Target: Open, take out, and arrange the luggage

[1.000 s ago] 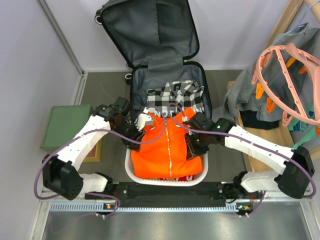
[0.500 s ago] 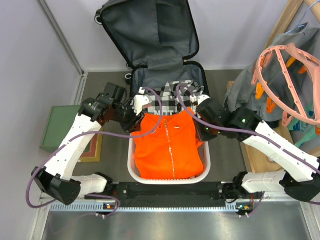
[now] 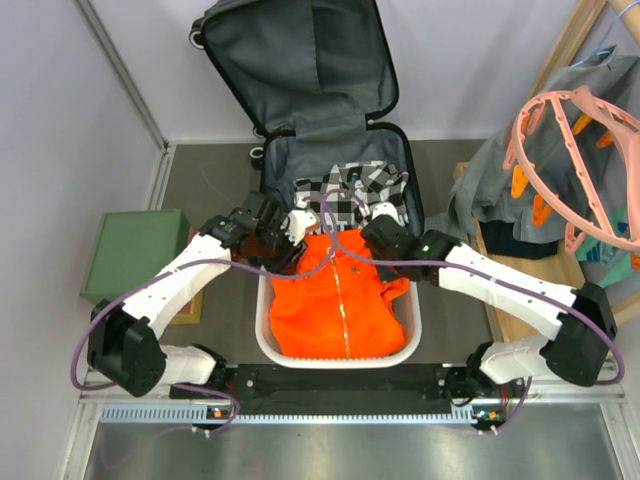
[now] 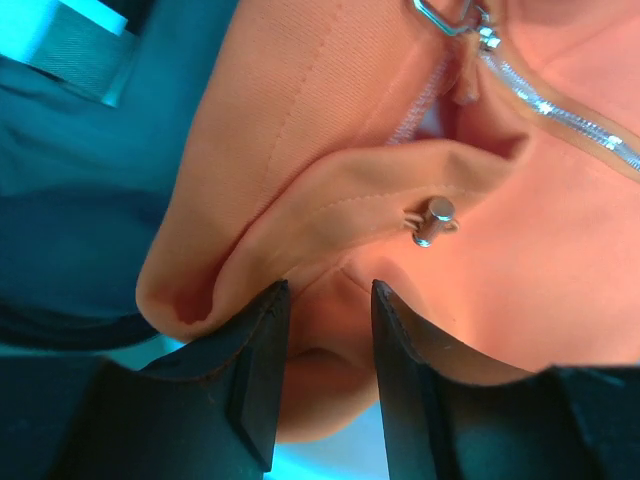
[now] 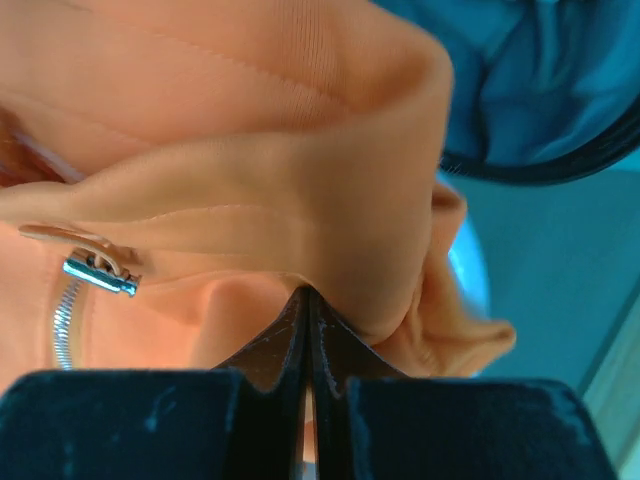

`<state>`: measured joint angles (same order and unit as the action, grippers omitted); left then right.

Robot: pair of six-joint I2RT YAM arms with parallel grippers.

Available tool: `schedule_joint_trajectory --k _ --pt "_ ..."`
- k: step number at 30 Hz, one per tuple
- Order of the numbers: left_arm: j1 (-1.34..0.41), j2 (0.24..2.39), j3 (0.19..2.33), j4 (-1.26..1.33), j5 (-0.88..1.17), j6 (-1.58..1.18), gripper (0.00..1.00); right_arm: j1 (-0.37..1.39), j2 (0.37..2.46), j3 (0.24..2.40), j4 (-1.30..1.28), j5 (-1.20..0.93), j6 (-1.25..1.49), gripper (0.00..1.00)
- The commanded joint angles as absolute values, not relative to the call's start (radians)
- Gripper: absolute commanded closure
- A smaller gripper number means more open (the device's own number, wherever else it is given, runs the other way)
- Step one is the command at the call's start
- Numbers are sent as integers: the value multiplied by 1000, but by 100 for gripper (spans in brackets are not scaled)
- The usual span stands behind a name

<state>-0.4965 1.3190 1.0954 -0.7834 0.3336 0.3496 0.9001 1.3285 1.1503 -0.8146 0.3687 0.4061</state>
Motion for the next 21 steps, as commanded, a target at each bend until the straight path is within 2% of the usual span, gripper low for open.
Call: schedule_joint_trajectory --k 1,6,15,17,21 --pt "-505 1321 991 -687 238 360 56 893 1335 999 -718 377 482 100" --pt "-514 1341 936 -655 203 397 55 894 1366 867 -663 339 554 100" --pt "-512 1437 916 -627 9 451 56 894 1460 905 -659 377 548 100" --pt "-512 1419 939 -664 12 448 56 894 1428 919 -689 405 535 100" --pt "-511 1359 1104 -788 208 416 52 899 1329 1015 -750 393 451 100"
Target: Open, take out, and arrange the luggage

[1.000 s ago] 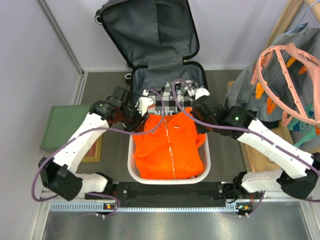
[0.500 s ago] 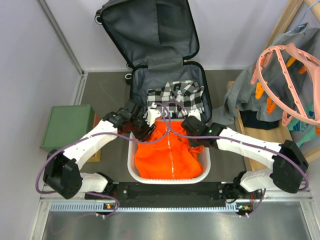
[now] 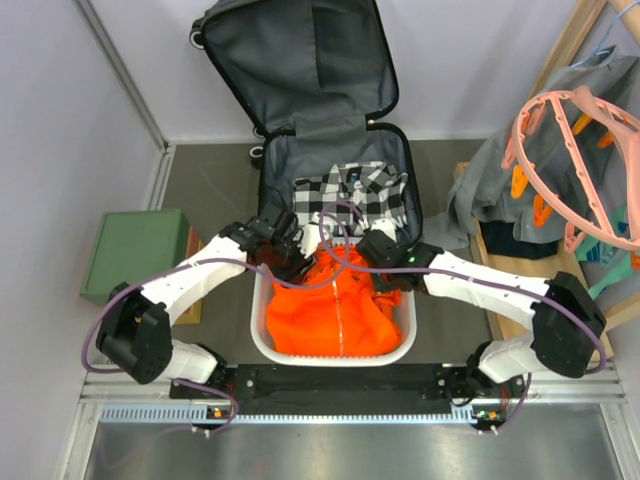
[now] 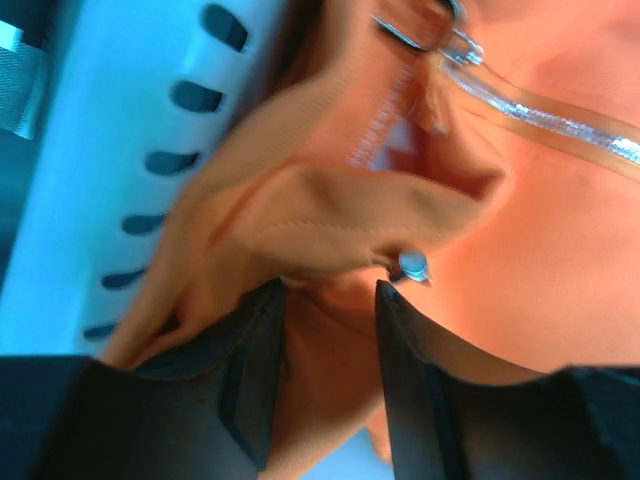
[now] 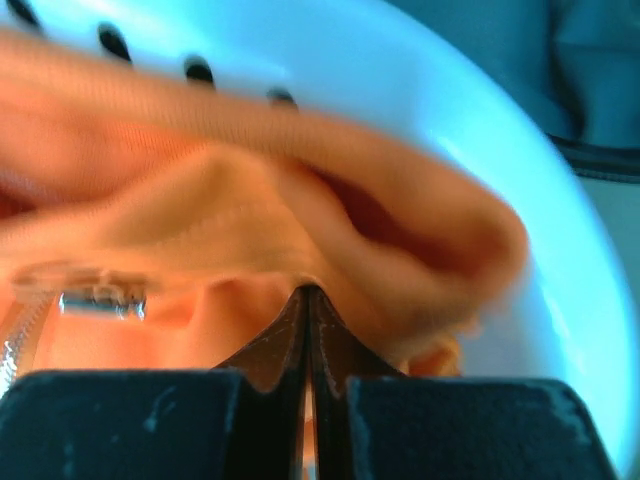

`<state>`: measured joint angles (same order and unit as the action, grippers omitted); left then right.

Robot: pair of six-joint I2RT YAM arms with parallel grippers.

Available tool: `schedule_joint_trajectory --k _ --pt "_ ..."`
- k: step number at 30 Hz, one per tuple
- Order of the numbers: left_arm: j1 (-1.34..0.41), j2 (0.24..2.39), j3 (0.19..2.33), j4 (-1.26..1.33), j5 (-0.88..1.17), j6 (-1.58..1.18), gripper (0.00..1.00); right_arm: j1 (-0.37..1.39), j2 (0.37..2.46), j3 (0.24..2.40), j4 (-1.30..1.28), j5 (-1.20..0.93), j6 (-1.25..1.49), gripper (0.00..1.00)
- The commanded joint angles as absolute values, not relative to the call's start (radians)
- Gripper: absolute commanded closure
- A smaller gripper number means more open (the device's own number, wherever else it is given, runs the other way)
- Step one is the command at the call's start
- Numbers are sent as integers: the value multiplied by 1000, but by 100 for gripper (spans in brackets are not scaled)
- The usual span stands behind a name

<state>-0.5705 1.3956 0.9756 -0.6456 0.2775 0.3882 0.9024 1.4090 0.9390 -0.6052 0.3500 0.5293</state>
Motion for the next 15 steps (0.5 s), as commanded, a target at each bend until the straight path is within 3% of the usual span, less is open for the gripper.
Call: schedule_joint_trajectory --k 1,2,4,5,6,9,12,15 --pt "-511 1344 1147 -820 271 411 49 899 1309 1046 -759 381 408 100" --pt "-511 1339 1188 -891 326 410 47 899 1272 1113 -767 362 387 98" --pt "-511 1336 1313 -949 476 419 41 899 1244 1185 -781 298 324 84" --pt "-512 1335 1348 -994 510 422 39 899 1224 1257 -781 269 304 79" --pt "-512 1336 1408 -1003 537 419 38 899 1221 1294 -782 221 287 67" --pt "-509 1351 1498 -1008 575 384 33 893 1250 1434 -811 219 238 50" --pt "-505 1414 1569 -920 542 254 30 855 1334 1561 -862 258 221 43" --pt "-460 1480 1598 -789 373 52 28 734 1429 1615 -839 243 239 42"
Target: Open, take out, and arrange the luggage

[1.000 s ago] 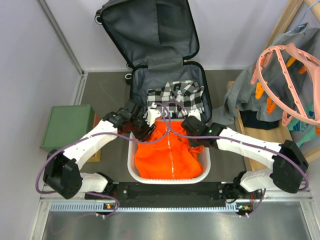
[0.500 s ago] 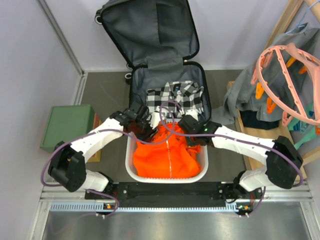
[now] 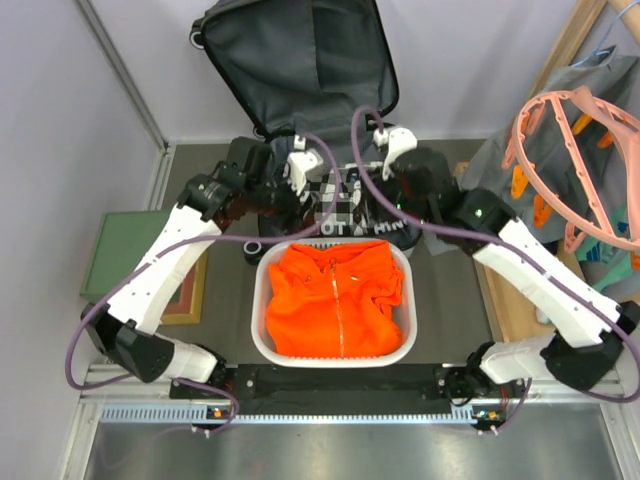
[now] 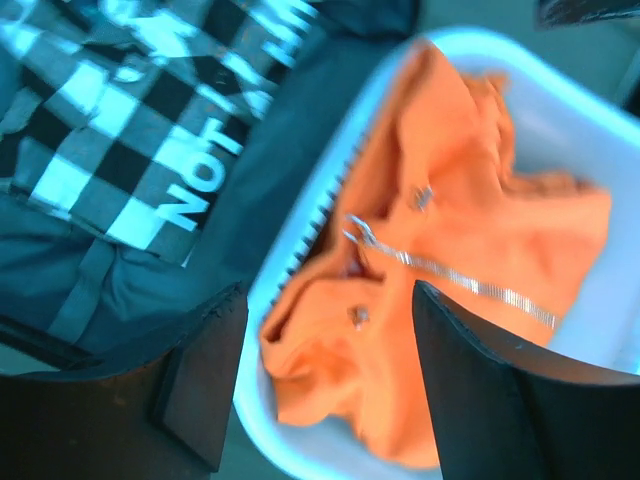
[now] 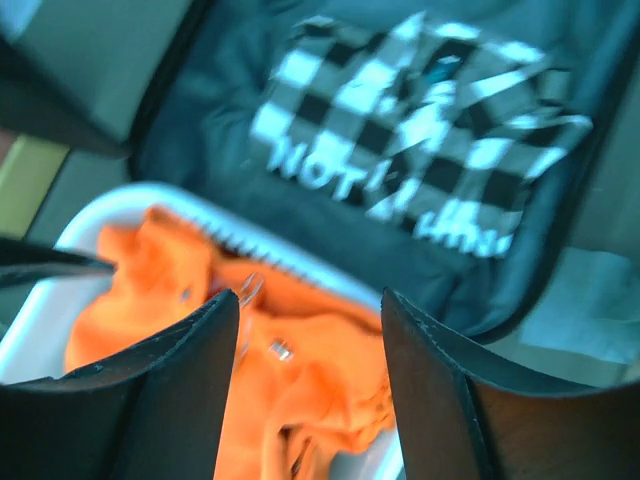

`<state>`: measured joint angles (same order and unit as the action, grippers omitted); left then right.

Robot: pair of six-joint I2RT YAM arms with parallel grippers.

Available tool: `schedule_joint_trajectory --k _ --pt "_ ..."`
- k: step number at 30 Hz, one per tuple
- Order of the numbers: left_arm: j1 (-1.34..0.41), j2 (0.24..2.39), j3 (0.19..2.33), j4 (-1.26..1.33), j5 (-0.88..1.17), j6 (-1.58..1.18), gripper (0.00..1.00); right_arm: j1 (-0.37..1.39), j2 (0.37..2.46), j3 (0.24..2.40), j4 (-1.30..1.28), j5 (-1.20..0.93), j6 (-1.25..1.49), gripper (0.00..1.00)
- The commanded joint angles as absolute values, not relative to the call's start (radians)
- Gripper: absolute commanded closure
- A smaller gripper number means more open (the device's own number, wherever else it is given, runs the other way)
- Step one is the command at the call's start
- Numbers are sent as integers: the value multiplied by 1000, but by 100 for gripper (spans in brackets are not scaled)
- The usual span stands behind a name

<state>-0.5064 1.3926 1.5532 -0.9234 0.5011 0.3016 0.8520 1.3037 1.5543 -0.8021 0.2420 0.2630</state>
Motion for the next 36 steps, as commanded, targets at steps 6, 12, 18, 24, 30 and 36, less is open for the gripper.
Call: schedule_joint_trajectory --k 6,12,18,24,30,36 --pt "-233 1691 1635 -594 241 -319 28 539 1606 1647 -778 198 278 37" --pt "-201 1891 1664 -528 236 -364 27 474 1805 1718 -792 199 275 27" --pt "-204 2037 1713 -517 282 -377 27 411 1940 1779 -788 155 276 24" --pt "-222 2129 1756 -509 292 -356 28 396 2063 1854 -801 152 264 24" --pt "-216 2206 1818 -572 177 -364 31 393 2132 1894 -770 71 253 24" --pt "-216 2259 1842 -555 322 -363 37 391 2174 1898 -739 5 242 25"
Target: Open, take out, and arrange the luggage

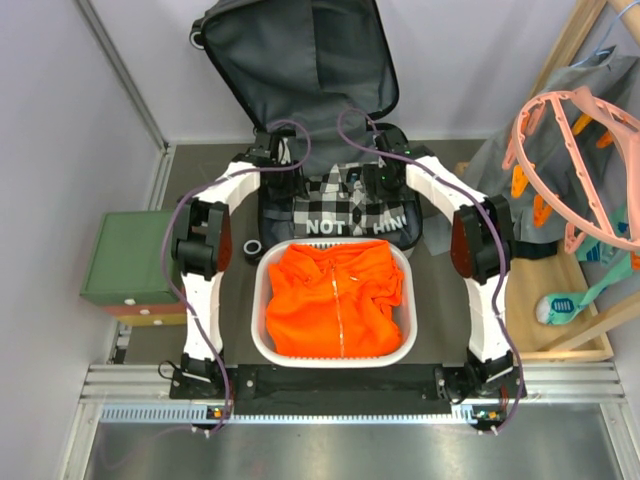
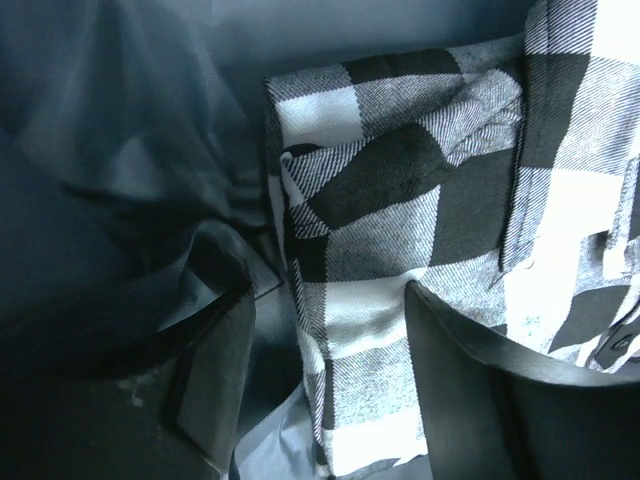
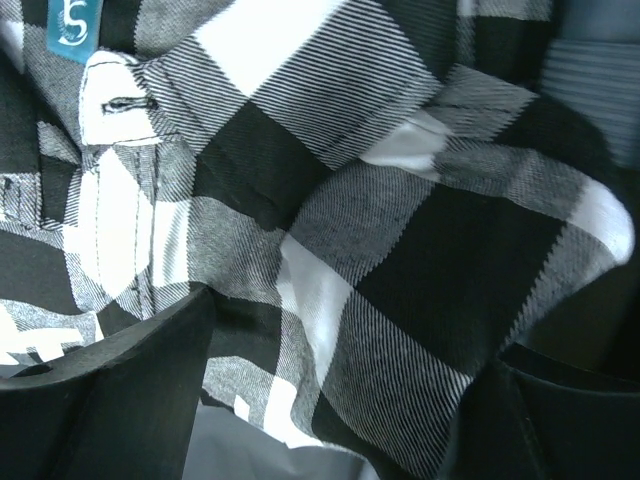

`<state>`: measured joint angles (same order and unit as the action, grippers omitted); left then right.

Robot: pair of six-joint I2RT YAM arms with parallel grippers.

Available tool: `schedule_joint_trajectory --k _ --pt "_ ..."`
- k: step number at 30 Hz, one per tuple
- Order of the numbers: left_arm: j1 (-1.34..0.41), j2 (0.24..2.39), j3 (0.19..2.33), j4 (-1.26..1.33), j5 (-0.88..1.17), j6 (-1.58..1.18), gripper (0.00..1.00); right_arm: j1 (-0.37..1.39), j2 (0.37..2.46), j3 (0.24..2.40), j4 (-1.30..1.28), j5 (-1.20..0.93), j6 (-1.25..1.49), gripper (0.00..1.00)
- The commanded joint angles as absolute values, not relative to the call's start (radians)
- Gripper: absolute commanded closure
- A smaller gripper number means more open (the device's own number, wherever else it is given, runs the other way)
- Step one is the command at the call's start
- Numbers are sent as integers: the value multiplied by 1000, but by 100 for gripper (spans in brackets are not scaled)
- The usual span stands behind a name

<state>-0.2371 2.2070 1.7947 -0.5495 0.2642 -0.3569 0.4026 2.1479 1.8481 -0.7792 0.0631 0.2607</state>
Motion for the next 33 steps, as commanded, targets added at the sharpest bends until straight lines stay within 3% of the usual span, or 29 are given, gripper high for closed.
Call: schedule_joint_trajectory --k 1,4,5,7,8,10,11,13,14,24,33 --pt "-225 2269 1847 -557 353 -370 40 393 2177 1896 -735 -27 242 26" --pt "-242 2289 1832 -528 458 -388 43 391 2171 1891 -712 -81 242 41" --pt "-247 2298 1829 -519 484 -402 46 391 2172 1893 -710 -96 242 53" --pt "-253 2312 1841 -514 546 -410 51 391 2169 1905 -716 -106 244 63" --pt "-253 2324 1859 -518 564 -417 60 393 2164 1907 -716 -118 245 74" --pt "-250 2335 1881 -540 604 -419 72 393 2148 1911 -719 -127 244 83" --pt "-247 2333 1893 -541 618 -419 85 391 2138 1911 -719 -130 244 91" --pt "-241 2321 1891 -514 653 -426 100 391 2114 1916 -721 -130 236 97" --pt "-239 2301 1893 -509 661 -431 100 393 2105 1920 -727 -127 235 100" --pt "-230 2112 1956 -503 583 -319 100 393 1996 2063 -770 -126 210 100" --pt "-203 2072 1985 -531 561 -318 100 393 1973 2056 -765 -132 215 100"
